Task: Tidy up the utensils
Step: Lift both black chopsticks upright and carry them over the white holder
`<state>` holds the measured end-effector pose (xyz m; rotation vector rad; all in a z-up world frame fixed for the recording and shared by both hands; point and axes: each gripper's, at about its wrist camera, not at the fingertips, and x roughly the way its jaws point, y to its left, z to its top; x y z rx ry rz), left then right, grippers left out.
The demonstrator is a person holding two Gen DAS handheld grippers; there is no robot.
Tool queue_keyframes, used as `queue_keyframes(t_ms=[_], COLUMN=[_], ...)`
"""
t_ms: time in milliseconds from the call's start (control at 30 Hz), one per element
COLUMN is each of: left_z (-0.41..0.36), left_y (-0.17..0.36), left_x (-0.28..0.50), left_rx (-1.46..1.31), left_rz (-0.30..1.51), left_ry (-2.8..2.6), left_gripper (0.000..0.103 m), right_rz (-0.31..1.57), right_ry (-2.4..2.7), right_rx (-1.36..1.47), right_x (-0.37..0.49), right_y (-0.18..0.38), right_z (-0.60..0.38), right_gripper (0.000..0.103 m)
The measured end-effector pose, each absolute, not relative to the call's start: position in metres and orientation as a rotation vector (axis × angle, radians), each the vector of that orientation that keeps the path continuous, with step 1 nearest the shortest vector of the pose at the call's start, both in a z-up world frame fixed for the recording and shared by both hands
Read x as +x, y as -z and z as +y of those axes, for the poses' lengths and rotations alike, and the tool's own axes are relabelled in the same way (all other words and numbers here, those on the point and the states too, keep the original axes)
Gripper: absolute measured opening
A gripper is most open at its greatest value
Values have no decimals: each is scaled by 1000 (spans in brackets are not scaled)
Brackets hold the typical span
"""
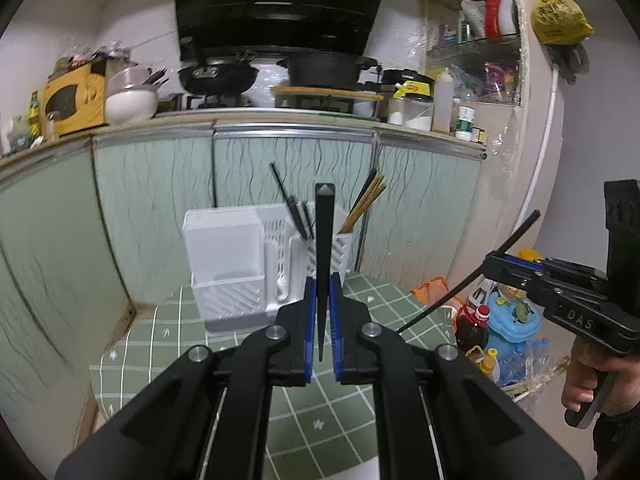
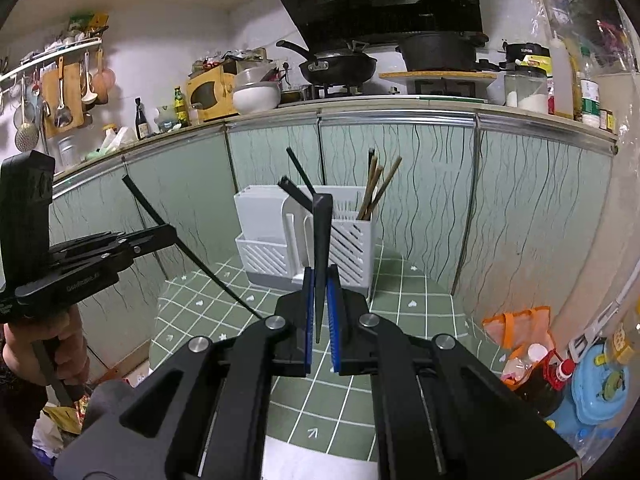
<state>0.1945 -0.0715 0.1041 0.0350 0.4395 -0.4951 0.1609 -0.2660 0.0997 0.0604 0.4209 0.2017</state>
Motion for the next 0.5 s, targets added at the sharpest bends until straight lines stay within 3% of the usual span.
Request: queue_keyframes(t_ms=[500], left_z=[-104], left_y=[-154], left_x=[234], left_rx=[59], left_rz=[391], left_ry=[525], left_gripper=[8], right_rz=[385], right_ry=[-179], right_rx=[43], right_x=[198], right_y=[-148], right_z=[-281], right_gripper=[6])
